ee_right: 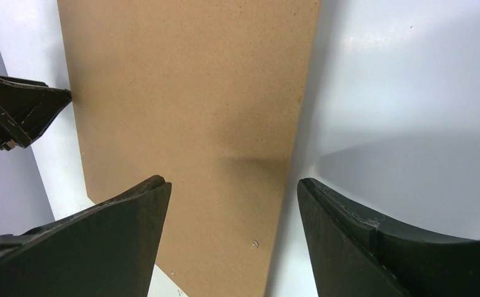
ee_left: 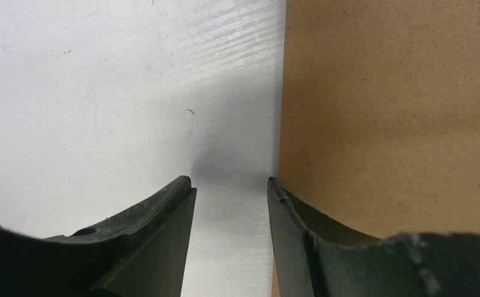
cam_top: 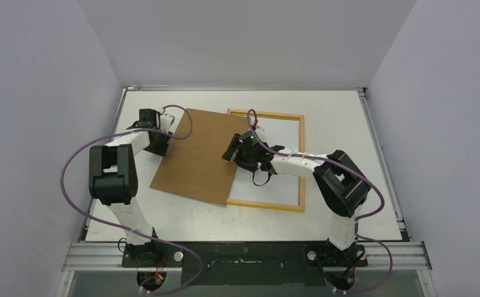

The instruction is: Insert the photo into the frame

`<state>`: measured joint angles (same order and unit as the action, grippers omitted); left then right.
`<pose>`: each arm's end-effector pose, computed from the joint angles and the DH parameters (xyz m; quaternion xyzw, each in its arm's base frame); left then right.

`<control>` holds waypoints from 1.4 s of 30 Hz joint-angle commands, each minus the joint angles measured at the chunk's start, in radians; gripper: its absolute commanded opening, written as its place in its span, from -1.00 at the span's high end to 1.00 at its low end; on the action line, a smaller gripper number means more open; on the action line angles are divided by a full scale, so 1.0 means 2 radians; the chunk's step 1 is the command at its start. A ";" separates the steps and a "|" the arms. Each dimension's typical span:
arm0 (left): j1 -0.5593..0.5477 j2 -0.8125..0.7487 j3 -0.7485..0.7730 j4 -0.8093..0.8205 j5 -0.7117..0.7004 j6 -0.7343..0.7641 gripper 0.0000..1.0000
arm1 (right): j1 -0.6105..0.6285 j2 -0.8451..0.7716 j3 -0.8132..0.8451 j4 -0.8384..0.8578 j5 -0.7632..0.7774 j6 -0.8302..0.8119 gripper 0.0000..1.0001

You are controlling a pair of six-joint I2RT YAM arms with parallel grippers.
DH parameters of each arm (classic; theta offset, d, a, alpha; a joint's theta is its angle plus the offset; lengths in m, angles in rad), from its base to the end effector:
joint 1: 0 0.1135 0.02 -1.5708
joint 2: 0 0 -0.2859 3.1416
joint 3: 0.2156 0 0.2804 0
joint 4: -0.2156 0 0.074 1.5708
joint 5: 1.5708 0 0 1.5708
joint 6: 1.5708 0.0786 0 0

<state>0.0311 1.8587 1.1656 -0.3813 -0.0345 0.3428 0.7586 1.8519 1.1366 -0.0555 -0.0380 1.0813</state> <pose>0.4226 0.0159 0.1246 0.1463 0.9581 0.0621 0.2382 0.3281 0.3151 0.1475 0.1406 0.9101 0.3204 0.2220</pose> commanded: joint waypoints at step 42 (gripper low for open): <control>-0.002 0.009 0.004 -0.044 0.030 -0.007 0.11 | -0.024 0.002 -0.023 0.073 -0.020 -0.006 -0.39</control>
<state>0.0319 1.8584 1.1679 -0.3904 -0.0181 0.3428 0.7128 1.8328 1.0744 0.0280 -0.0650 1.0740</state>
